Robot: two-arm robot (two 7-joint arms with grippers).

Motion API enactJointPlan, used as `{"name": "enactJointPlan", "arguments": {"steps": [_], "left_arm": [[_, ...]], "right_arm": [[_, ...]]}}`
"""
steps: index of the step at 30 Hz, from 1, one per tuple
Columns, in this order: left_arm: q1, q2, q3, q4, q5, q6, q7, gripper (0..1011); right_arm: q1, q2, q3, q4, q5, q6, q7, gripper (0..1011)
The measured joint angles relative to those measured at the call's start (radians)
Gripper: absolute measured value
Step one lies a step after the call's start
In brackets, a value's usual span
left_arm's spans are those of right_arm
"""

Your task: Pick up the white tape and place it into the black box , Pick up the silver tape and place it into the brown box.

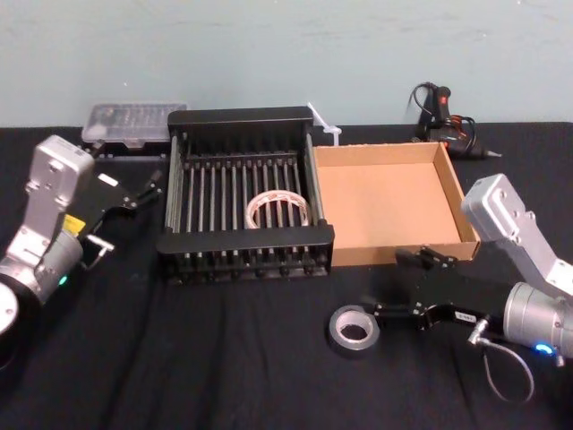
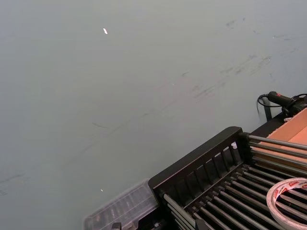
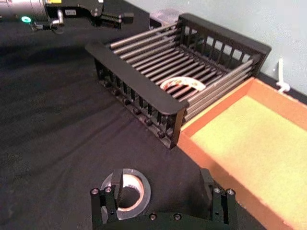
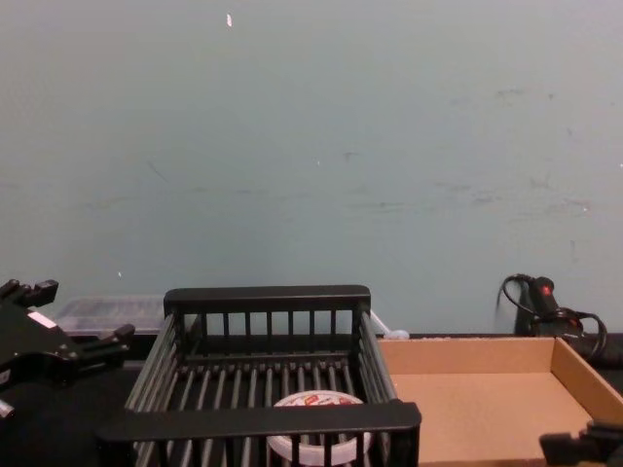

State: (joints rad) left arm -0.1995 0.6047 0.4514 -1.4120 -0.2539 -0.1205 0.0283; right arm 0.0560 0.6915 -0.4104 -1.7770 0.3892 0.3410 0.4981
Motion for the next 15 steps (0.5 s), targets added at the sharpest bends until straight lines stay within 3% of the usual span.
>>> {"name": "enactJointPlan", "arguments": {"steps": [15], "left_arm": [[0.000, 0.000, 0.000, 0.000, 0.000, 0.000, 0.000, 1001]], "right_arm": [[0.040, -0.015, -0.048, 0.052, 0.005, 0.041, 0.003, 1002]]}}
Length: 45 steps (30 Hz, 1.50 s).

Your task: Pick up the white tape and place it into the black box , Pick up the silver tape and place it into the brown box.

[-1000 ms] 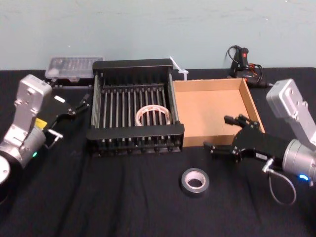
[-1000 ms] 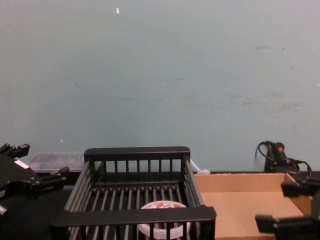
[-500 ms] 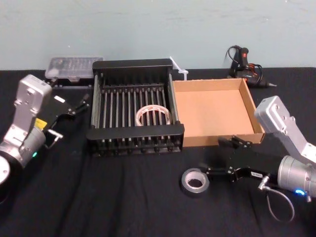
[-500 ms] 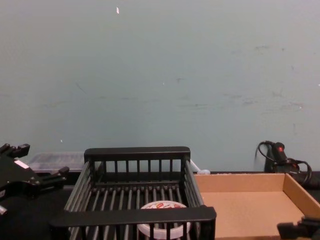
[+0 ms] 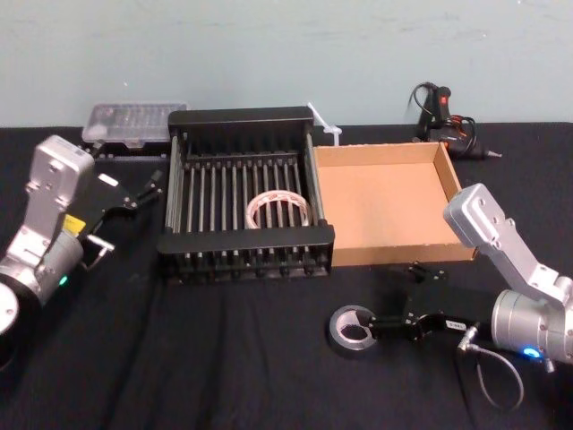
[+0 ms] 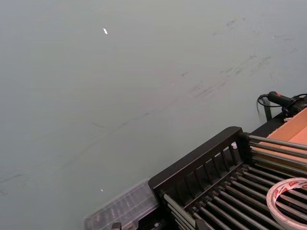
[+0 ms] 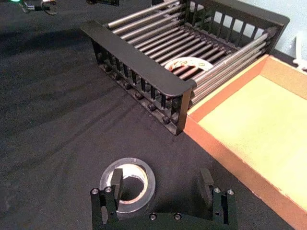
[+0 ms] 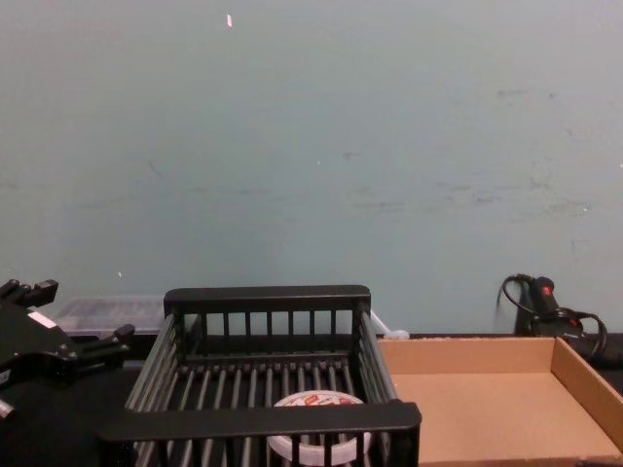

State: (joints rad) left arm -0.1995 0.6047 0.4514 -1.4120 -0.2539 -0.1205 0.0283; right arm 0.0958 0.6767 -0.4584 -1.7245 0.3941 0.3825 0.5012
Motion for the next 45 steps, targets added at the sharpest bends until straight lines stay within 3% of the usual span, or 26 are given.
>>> {"name": "enactJointPlan", "arguments": {"steps": [23, 45], "left_arm": [[0.000, 0.000, 0.000, 0.000, 0.000, 0.000, 0.000, 1001], [0.000, 0.000, 0.000, 0.000, 0.000, 0.000, 0.000, 1001]], "right_arm": [[0.069, -0.015, -0.064, 0.062, -0.011, 0.046, 0.018, 1002], [0.110, -0.050, -0.087, 0.118, -0.020, 0.058, 0.014, 1002]]}}
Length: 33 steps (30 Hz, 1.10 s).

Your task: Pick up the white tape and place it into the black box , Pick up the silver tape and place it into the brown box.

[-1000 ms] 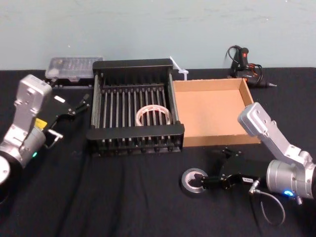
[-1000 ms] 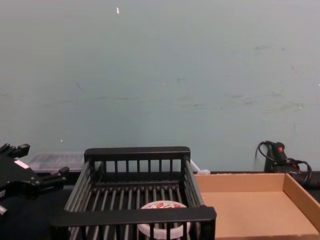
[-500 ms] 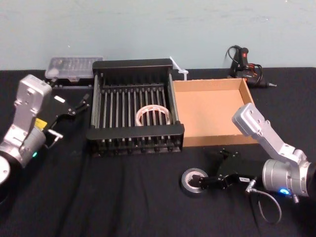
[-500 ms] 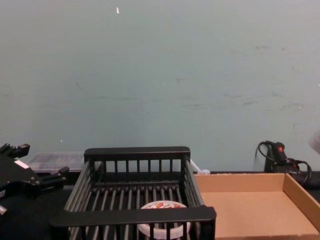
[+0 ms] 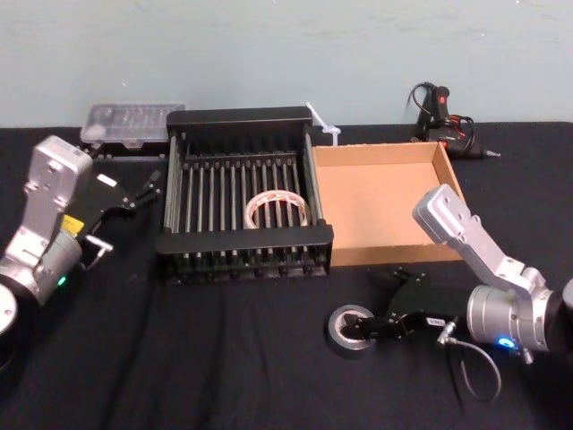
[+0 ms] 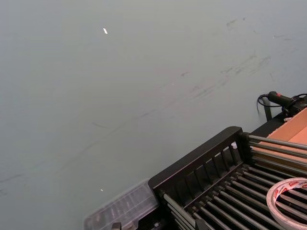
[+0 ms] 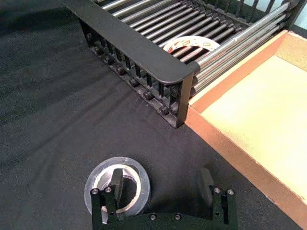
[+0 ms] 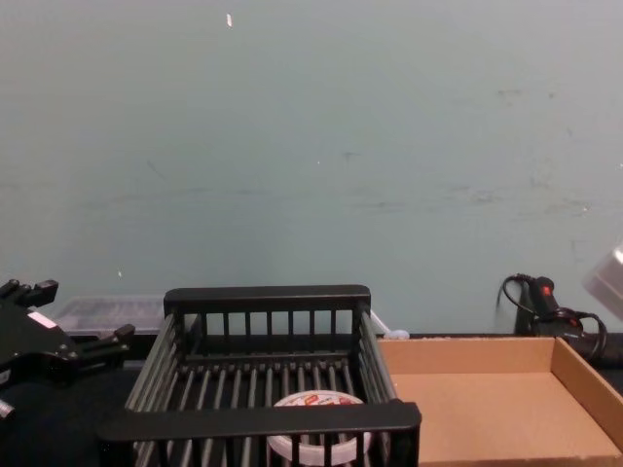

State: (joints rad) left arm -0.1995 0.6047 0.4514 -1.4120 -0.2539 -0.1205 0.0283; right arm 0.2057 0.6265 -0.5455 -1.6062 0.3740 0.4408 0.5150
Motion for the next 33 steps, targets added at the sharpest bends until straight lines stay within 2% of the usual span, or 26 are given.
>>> {"name": "enactJointPlan", "arguments": {"steps": [33], "left_arm": [[0.000, 0.000, 0.000, 0.000, 0.000, 0.000, 0.000, 1001]], "right_arm": [[0.008, -0.007, -0.010, 0.016, -0.008, 0.005, 0.003, 1002]]}}
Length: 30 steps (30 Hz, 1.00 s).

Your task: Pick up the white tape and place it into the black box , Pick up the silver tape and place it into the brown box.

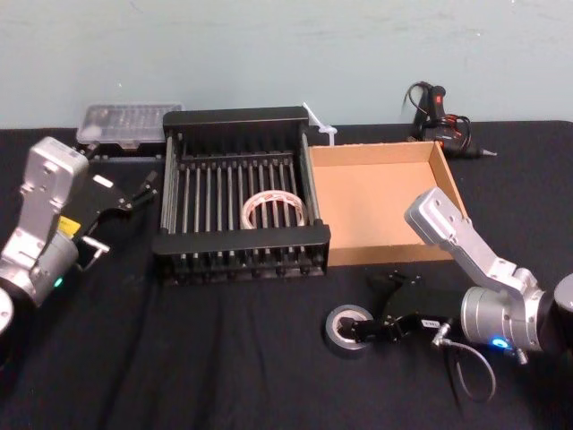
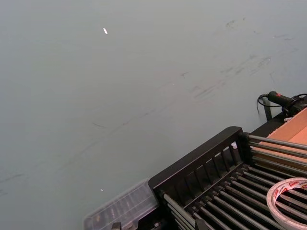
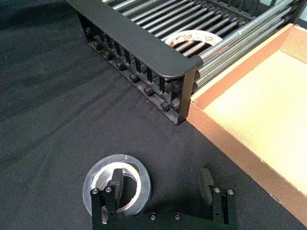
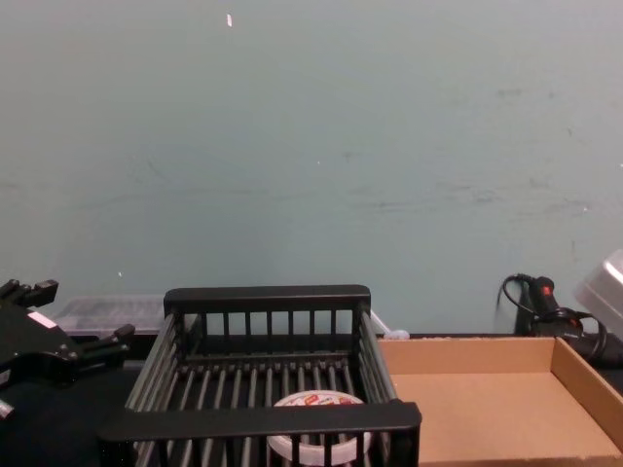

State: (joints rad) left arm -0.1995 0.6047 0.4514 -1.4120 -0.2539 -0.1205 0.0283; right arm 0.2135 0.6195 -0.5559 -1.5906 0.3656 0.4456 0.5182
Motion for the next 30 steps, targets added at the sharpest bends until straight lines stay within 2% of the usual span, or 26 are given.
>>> {"name": "enactJointPlan", "arguments": {"steps": [6, 11, 12, 13, 16, 19, 20, 22, 23, 25, 26, 30], "left_arm": [[0.000, 0.000, 0.000, 0.000, 0.000, 0.000, 0.000, 1002], [0.000, 0.000, 0.000, 0.000, 0.000, 0.000, 0.000, 1001], [0.000, 0.000, 0.000, 0.000, 0.000, 0.000, 0.000, 1001], [0.000, 0.000, 0.000, 0.000, 0.000, 0.000, 0.000, 1001], [0.000, 0.000, 0.000, 0.000, 0.000, 0.000, 0.000, 1001], [0.000, 0.000, 0.000, 0.000, 0.000, 0.000, 0.000, 1001], [0.000, 0.000, 0.000, 0.000, 0.000, 0.000, 0.000, 1001], [0.000, 0.000, 0.000, 0.000, 0.000, 0.000, 0.000, 1001], [0.000, 0.000, 0.000, 0.000, 0.000, 0.000, 0.000, 1001], [0.000, 0.000, 0.000, 0.000, 0.000, 0.000, 0.000, 1001], [0.000, 0.000, 0.000, 0.000, 0.000, 0.000, 0.000, 1001], [0.000, 0.000, 0.000, 0.000, 0.000, 0.000, 0.000, 1001]], "right_arm": [[0.000, 0.000, 0.001, 0.000, 0.000, 0.000, 0.000, 924], [0.000, 0.000, 0.001, -0.001, 0.000, -0.001, 0.000, 794], [0.000, 0.000, 0.001, -0.001, 0.000, -0.001, 0.000, 735], [0.000, 0.000, 0.001, -0.001, 0.000, -0.001, 0.000, 735], [0.000, 0.000, 0.001, -0.001, 0.001, -0.001, 0.000, 620], [0.000, 0.000, 0.001, -0.002, 0.001, -0.001, 0.000, 562], [0.000, 0.000, 0.001, -0.002, 0.001, -0.001, 0.000, 504], [0.000, 0.000, 0.001, -0.002, 0.001, -0.001, 0.000, 456], [0.000, 0.000, 0.001, -0.002, 0.001, -0.001, 0.000, 390], [0.000, 0.000, 0.001, -0.002, 0.001, -0.001, 0.000, 358], [0.000, 0.000, 0.001, -0.002, 0.002, -0.001, 0.000, 300], [0.000, 0.000, 0.001, -0.002, 0.002, -0.001, 0.000, 186]]}}
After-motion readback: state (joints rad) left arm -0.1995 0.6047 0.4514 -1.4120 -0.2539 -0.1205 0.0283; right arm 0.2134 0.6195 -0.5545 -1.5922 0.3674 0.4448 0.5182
